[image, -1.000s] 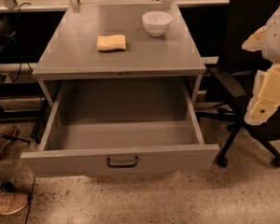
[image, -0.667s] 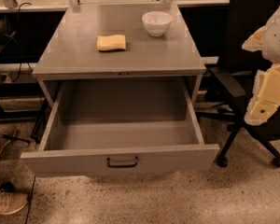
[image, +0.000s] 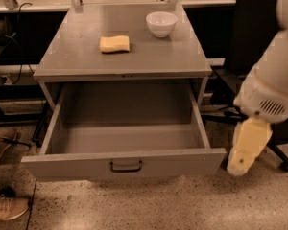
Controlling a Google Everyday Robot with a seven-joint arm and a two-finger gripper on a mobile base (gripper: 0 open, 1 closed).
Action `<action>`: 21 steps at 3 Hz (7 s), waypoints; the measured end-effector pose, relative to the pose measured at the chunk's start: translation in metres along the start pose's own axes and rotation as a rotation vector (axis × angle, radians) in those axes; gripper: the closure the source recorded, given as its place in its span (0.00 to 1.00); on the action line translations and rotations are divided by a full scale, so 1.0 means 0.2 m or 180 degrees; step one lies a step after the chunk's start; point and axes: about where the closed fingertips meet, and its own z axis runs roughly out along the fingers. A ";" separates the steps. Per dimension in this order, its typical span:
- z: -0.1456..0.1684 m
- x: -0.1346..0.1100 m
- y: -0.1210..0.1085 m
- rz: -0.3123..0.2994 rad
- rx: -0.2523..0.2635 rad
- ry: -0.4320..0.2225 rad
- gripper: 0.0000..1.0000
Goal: Close top drawer
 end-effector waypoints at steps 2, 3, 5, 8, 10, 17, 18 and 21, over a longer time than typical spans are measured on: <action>0.42 0.07 0.26 0.0407 -0.0569 0.0294 0.00; 0.41 0.07 0.26 0.0406 -0.0565 0.0290 0.00; 0.80 0.06 0.36 0.0703 -0.0988 0.0218 0.00; 1.19 -0.17 0.19 0.0884 -0.0542 -0.0604 0.62; 1.21 -0.34 -0.10 0.1134 0.0182 -0.0904 1.00; 1.35 -0.92 -0.81 0.0580 0.0734 -0.1591 1.00; 1.38 -0.99 -0.89 0.0539 0.0745 -0.1651 1.00; 1.41 -0.84 -0.98 0.0769 0.0804 -0.1673 1.00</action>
Offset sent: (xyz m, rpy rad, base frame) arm -0.0322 0.0162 -0.0647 0.0035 0.1594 -0.0789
